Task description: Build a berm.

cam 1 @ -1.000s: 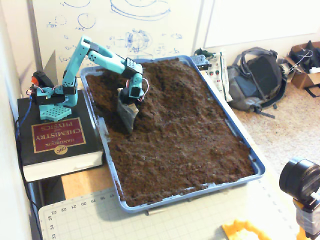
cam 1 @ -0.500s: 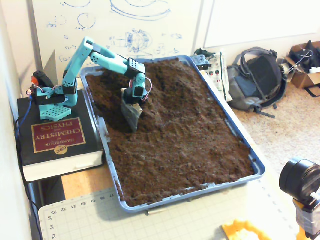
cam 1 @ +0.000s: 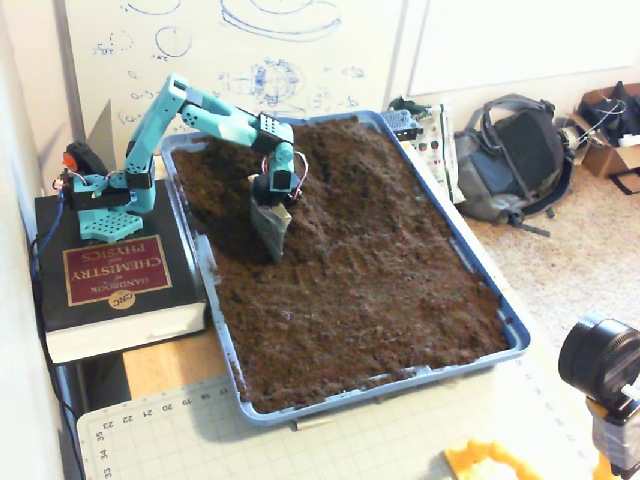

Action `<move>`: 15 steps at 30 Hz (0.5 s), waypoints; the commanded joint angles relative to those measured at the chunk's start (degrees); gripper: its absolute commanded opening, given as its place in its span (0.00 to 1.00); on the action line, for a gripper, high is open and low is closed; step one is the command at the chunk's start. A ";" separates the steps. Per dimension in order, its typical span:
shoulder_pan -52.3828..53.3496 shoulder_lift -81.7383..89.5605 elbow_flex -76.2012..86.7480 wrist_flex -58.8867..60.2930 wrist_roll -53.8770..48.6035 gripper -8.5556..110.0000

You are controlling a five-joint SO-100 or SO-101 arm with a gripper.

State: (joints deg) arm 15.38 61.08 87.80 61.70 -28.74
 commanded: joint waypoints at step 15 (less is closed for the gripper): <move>3.25 9.05 -5.63 0.00 0.44 0.08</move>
State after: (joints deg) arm 17.40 61.44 87.71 61.70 -28.74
